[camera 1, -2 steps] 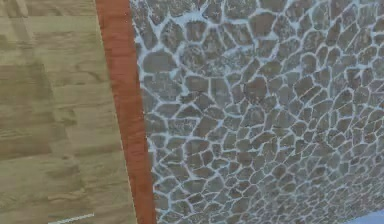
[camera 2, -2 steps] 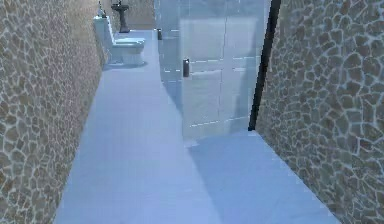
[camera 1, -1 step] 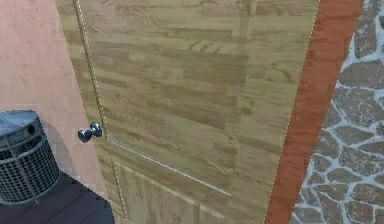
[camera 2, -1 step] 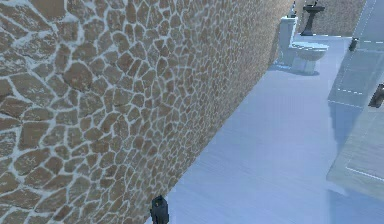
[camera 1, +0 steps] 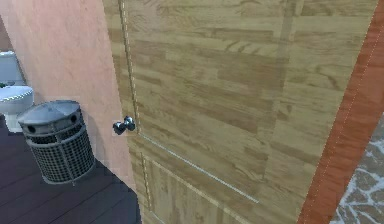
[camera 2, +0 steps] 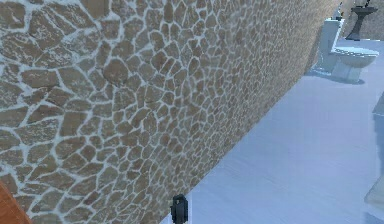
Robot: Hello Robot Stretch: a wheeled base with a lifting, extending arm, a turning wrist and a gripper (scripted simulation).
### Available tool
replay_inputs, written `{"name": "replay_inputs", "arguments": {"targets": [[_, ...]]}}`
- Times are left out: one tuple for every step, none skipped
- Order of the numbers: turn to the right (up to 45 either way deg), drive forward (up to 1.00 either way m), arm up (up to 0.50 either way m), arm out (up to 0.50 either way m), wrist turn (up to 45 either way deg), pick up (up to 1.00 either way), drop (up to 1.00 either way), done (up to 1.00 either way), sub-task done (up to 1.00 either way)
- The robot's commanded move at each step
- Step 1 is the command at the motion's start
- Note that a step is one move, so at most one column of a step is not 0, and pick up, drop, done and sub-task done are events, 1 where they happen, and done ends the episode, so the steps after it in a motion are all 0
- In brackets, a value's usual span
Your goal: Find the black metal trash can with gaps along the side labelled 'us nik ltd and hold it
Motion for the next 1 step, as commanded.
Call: {"name": "replay_inputs", "arguments": {"targets": [[0.0, 0.00, 0.08, 0.00, 0.0, 0.00, 0.00, 0.00, 0.00]]}}
